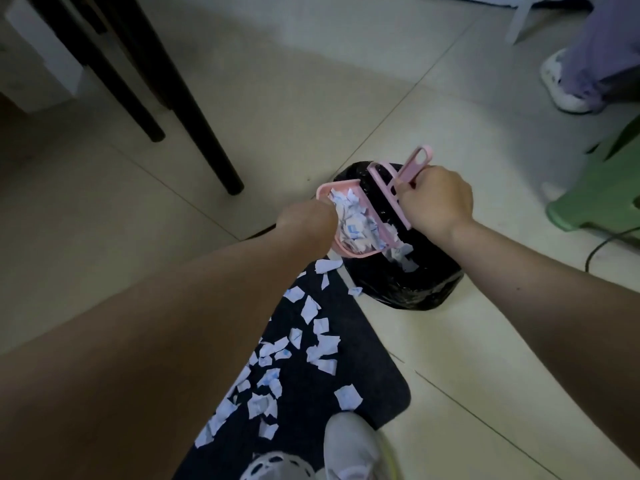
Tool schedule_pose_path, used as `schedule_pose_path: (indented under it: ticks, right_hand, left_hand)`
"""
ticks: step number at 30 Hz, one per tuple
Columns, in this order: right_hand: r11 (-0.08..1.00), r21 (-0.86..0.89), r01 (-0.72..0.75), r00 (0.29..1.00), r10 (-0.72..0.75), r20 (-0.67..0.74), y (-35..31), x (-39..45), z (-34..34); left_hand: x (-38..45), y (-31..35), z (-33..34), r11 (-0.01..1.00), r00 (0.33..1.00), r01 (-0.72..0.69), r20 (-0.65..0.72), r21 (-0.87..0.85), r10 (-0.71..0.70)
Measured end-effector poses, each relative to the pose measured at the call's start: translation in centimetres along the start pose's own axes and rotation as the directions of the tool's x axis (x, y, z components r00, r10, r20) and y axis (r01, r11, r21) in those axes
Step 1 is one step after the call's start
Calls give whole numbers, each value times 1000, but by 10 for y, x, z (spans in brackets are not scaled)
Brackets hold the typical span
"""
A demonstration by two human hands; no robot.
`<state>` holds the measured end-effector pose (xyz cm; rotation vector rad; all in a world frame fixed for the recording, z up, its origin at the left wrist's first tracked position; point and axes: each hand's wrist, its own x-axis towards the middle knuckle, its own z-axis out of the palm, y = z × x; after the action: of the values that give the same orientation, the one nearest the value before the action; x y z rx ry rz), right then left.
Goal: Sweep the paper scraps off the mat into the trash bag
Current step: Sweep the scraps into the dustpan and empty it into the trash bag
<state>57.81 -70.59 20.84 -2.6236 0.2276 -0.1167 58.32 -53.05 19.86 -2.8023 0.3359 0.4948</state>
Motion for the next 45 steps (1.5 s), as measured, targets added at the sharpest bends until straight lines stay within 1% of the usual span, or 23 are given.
schedule_pose_path:
  ticks: [4,9,14,17,25,29,31,32,35,37,38,40,43,45]
  right_hand:
    - [1000,-29,1,1000,0,11,8,1,3]
    - [998,-49,-44,999,44,7,17,2,0]
    - [996,-31,-88,996,87,-28,24,1,0]
    - [994,-24,-106,994,106,-23,26,2,2]
    - [993,-51,-108,994,108,6,25,2,6]
    - [990,-65,-124,992,125,-2,28,3,6]
    - [988,-73,-136,991,135,-13,29,3,8]
    - [987,-70,-142,990,140,-20,29,2,8]
    - [985,-6,-170,985,169,-18,29,2,10]
    - [978,61,-199,980,200,-6,28,2,10]
    - [973,100,-210,977,211,-2,25,1,9]
    - [963,171,-209,977,212,2,18,-1,9]
    - [953,244,-181,983,186,2,2,-5,11]
    - [950,281,-137,990,138,16,-16,-10,15]
  left_hand:
    - [5,11,-8,986,996,-68,-43,152,75]
    - [5,26,-22,941,987,-84,-102,328,124]
    - [6,32,-28,924,983,-116,-91,364,159]
    - [3,33,-29,905,980,-112,-105,411,169]
    - [1,37,-26,864,938,-114,-233,491,256]
    - [2,34,-22,843,917,-109,-274,526,290]
    - [2,31,-19,862,924,-94,-278,498,262]
    - [1,30,-18,894,936,-81,-274,441,220]
    - [-1,21,-11,992,976,17,-217,128,11]
    - [-3,9,-1,991,981,109,-155,-82,-121]
    - [-6,0,5,978,978,144,-128,-149,-164]
    - [-13,-19,15,967,976,171,-102,-188,-193]
    - [-27,-50,25,977,980,162,-94,-142,-176]
    - [-38,-71,33,982,982,151,-98,-109,-162]
